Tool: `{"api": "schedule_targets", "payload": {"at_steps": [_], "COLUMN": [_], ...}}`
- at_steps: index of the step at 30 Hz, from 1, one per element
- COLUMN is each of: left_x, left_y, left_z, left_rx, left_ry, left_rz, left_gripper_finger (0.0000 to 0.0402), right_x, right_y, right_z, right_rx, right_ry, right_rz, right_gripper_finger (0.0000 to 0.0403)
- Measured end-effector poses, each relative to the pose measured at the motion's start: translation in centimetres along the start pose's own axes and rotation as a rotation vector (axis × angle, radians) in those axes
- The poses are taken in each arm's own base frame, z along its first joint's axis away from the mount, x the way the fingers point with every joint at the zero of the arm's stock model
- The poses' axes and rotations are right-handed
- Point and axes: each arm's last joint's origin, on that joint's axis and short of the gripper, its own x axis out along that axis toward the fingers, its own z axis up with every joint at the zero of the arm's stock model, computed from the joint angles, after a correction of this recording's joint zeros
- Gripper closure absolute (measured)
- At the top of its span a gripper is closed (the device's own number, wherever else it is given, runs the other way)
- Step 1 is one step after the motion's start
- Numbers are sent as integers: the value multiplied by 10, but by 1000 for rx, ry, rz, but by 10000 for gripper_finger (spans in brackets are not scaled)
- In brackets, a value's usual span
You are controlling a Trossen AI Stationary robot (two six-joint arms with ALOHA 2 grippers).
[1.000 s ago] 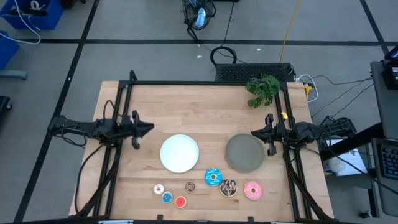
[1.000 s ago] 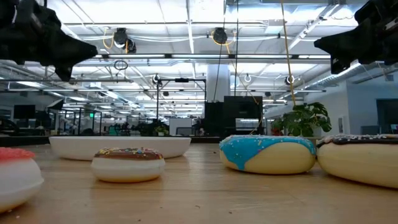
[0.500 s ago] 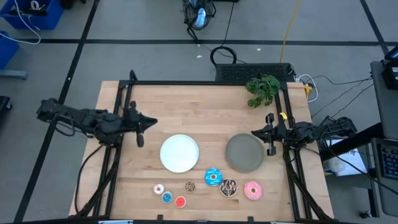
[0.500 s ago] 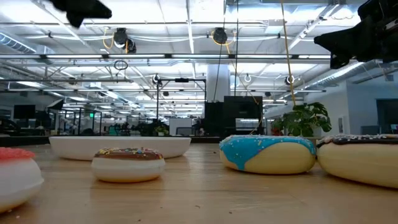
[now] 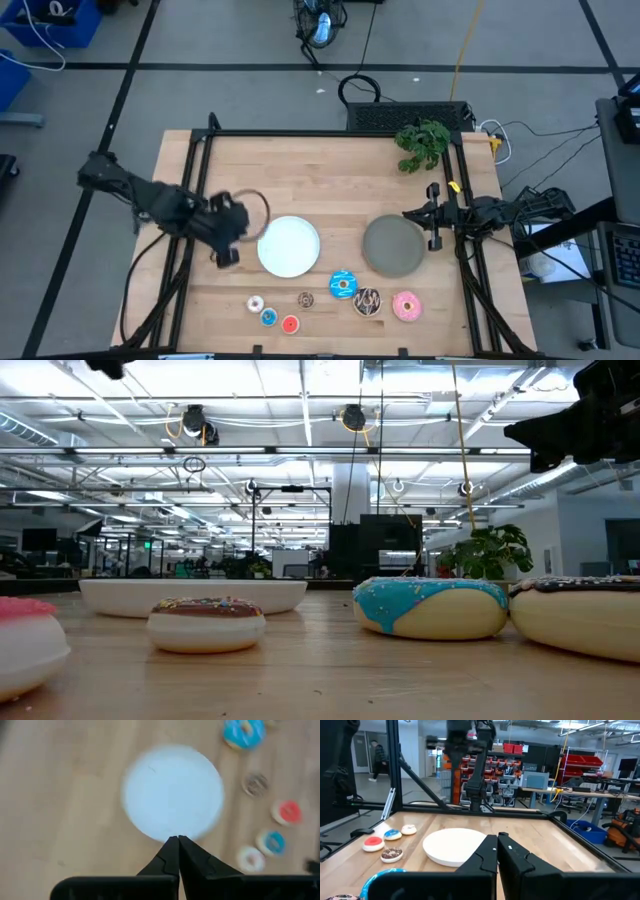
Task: Pick & Place donuts
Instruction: Put the small white donut on the white plate
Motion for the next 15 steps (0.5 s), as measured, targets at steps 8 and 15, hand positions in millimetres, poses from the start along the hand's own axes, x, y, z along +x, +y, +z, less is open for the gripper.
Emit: {"api": "schedule_targets", "payload": {"at_steps": [8,15], "left_x": [54,82], "left_y": [-57,-79], "left_z": [-17,-27], "left_rx": [84,52], "left_ry": [318,424], "left_rz": [-32,14], "left_gripper_finger": [396,387], "right_x": [0,0], "right_y": [0,0], "right_z": [3,4], "right_rx": [-47,-94], "right_ry": [-33,-36], "right_rz": [-4,-5], "right_gripper_finger": [403,403]}}
